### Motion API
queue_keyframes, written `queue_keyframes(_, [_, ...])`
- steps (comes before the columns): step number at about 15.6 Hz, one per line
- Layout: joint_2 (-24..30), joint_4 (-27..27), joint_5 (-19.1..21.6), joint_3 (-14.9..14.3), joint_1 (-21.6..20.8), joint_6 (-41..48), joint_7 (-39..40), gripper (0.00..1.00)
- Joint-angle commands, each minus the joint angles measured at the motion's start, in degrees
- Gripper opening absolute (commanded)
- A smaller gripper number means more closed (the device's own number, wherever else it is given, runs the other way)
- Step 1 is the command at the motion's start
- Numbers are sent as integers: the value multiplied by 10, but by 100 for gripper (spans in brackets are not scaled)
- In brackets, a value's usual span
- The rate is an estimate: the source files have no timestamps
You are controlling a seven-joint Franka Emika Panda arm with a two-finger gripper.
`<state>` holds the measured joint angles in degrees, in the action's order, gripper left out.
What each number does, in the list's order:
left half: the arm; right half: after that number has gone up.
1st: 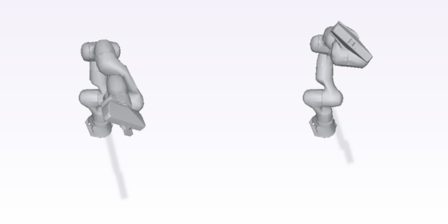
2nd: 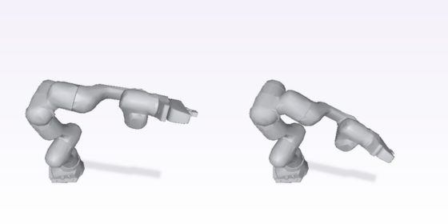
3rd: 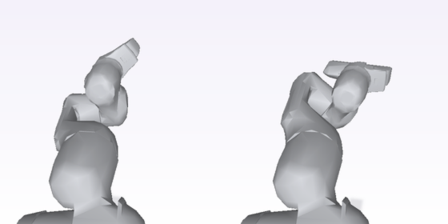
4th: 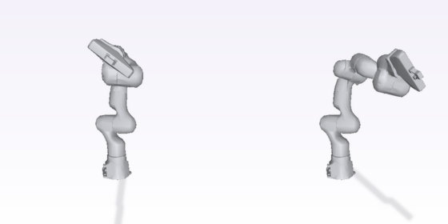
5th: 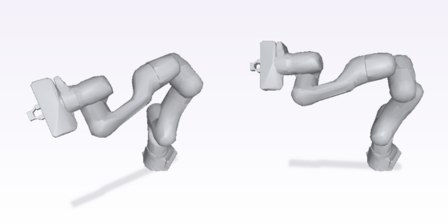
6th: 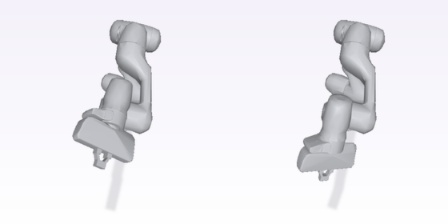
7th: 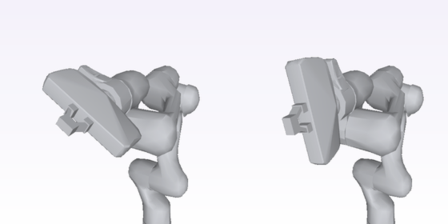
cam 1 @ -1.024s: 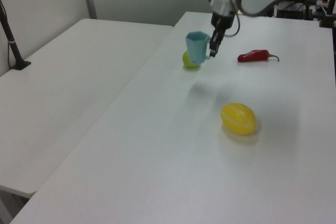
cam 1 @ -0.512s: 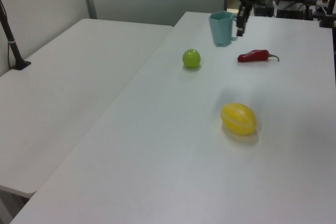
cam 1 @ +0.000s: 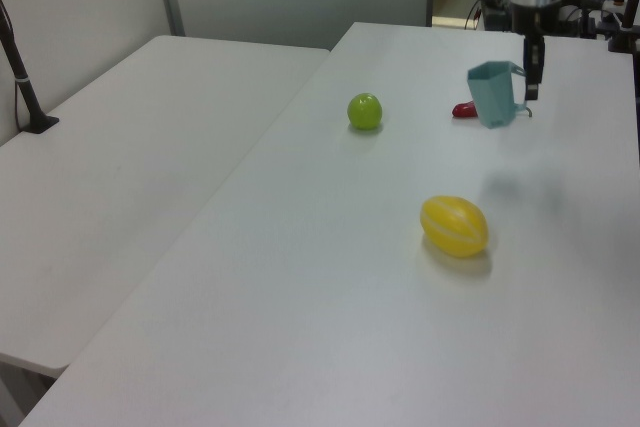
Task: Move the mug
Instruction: 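Drag the held mug across the table toward the yellow melon's row, then set the mug down and open the gripper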
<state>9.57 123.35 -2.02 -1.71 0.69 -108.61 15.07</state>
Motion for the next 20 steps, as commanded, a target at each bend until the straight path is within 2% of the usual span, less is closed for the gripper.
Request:
queue_keyframes(1, [18,79,0,-2,11,-68,15,0])
queue_keyframes(4, [18,115,-13,-2,14,-105,15,0])
queue_keyframes(11, [-22,152,-18,-2,21,-189,15,1])
queue_keyframes(14, [-24,155,-18,-2,21,-194,15,2])
queue_keyframes(16, [-26,155,-18,-2,21,-194,14,9])
queue_keyframes(17, [-26,155,-18,-2,21,-192,14,16])
queue_keyframes(19, [-26,154,-18,-1,21,-189,11,37])
queue_keyframes(20, [-26,154,-18,-1,21,-188,10,43])
